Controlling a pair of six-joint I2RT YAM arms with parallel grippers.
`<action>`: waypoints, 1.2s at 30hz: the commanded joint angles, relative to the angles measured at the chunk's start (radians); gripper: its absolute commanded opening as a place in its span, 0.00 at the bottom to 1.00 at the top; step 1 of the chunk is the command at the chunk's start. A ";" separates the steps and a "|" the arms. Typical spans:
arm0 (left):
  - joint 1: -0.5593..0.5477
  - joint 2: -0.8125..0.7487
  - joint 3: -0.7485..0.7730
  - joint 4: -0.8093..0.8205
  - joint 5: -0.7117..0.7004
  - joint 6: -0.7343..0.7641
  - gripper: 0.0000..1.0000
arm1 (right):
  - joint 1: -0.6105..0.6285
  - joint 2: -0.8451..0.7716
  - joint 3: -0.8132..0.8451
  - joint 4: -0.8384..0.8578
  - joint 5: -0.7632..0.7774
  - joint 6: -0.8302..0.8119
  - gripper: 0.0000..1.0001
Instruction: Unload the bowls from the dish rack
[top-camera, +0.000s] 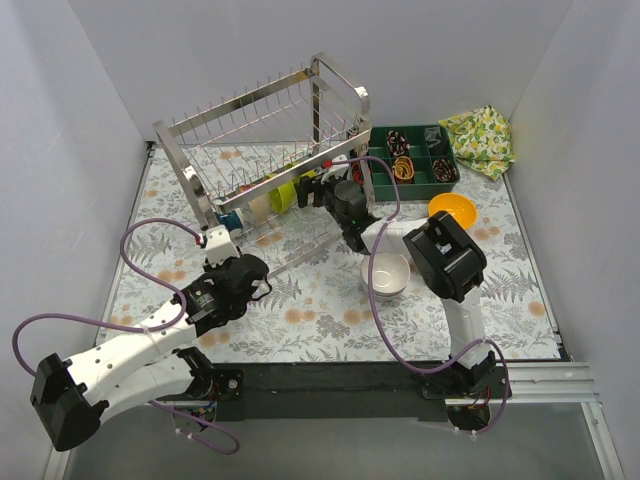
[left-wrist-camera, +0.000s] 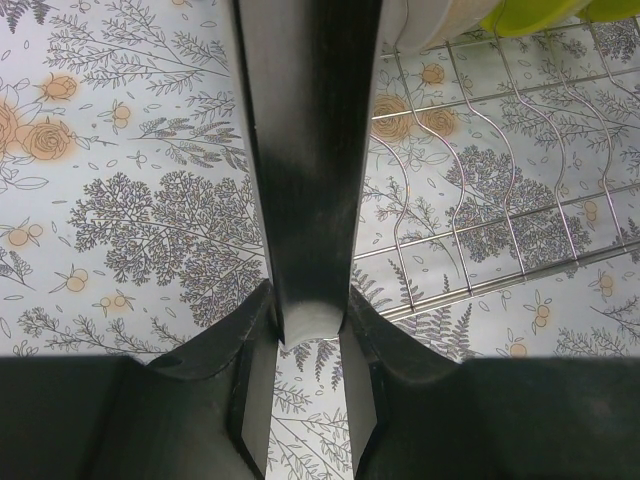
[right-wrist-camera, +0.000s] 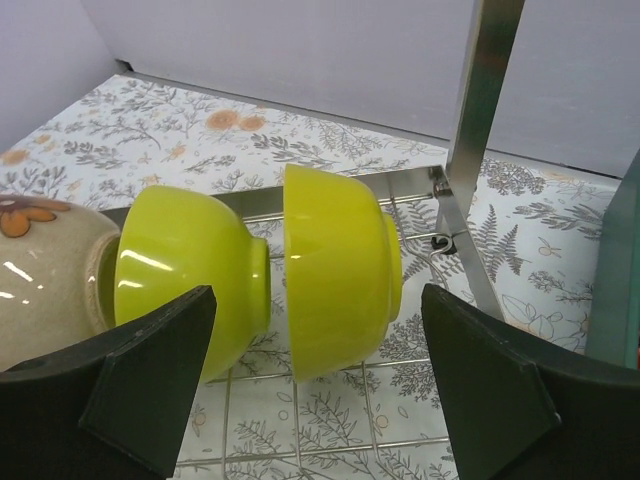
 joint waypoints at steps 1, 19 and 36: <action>0.001 -0.030 -0.005 0.044 0.006 -0.033 0.00 | 0.005 0.034 0.071 0.069 0.081 -0.004 0.89; -0.001 -0.053 -0.013 0.053 0.029 -0.024 0.00 | 0.005 0.147 0.310 -0.219 0.141 0.155 0.96; -0.001 -0.056 -0.016 0.064 0.040 -0.015 0.00 | -0.034 0.186 0.422 -0.390 -0.045 0.248 0.96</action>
